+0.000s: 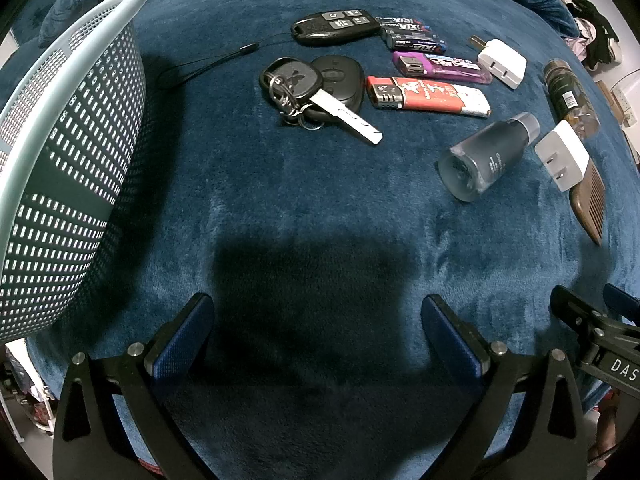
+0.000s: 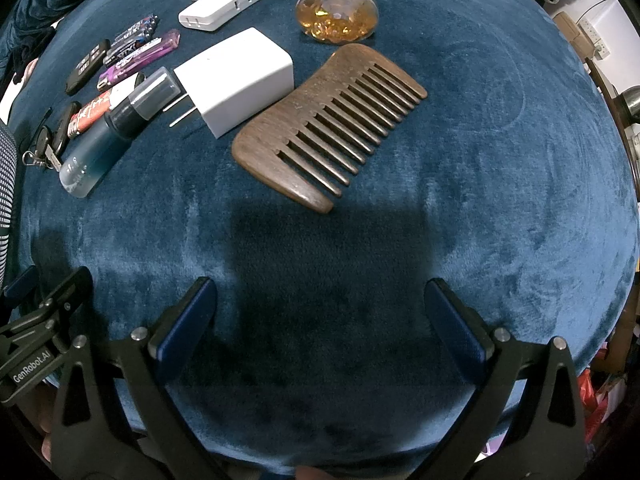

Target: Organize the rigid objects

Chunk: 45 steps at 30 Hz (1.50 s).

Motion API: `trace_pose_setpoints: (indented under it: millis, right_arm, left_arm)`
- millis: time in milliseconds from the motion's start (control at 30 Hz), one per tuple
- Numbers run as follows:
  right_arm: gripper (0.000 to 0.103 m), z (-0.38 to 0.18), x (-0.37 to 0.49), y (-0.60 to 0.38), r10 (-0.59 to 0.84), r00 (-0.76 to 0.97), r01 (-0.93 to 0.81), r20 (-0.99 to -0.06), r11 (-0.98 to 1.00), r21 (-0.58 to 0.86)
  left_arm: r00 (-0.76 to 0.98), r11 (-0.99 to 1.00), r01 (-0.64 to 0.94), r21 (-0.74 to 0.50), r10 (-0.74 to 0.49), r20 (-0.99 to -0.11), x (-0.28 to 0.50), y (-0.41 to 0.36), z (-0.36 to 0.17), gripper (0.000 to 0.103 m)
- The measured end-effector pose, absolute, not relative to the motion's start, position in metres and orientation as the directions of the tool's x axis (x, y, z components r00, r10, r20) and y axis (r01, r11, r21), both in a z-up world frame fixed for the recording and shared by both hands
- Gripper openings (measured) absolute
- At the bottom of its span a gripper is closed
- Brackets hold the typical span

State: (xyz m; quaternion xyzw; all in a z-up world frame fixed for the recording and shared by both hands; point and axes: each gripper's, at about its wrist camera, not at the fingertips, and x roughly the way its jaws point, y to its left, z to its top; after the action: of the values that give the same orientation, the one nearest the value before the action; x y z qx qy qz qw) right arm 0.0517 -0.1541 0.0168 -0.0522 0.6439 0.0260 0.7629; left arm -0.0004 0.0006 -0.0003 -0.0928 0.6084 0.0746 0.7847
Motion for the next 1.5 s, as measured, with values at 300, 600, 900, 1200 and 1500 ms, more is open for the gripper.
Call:
trace_pose_setpoints:
  millis: [300,600,900,1200,1500]
  right_arm:
    - [0.103,0.017,0.052,-0.154,-0.028,0.170,-0.107,-0.985,0.993,-0.046]
    - [0.103,0.017,0.052,-0.154,-0.028,0.171,-0.107,-0.985,0.993,-0.047]
    - [0.103,0.017,0.052,-0.154,-0.028,0.173,-0.107,-0.985,0.993,-0.047]
    - [0.103,0.020,0.039,-0.151,-0.027,0.257,-0.086,-0.966,0.995,-0.051]
    - [0.103,0.022,0.020,-0.155,-0.017,0.356,-0.070,-0.934,0.996,-0.045]
  left_arm:
    - [0.249,0.972,-0.230,-0.053,0.006,-0.969,0.000,0.000,0.000,0.103]
    - [0.249,0.972,-0.230,-0.053,0.006,-0.969,0.000,0.000,0.000,0.103]
    - [0.249,0.972,-0.230,-0.052,0.007,-0.969,0.000,0.000,0.000,0.103]
    - [0.227,0.972,-0.227,-0.060,-0.007,-0.974,0.011,0.007,0.000,0.103]
    - [0.231,0.978,-0.207,-0.033,0.016,-0.973,0.017,0.005,0.002,0.103]
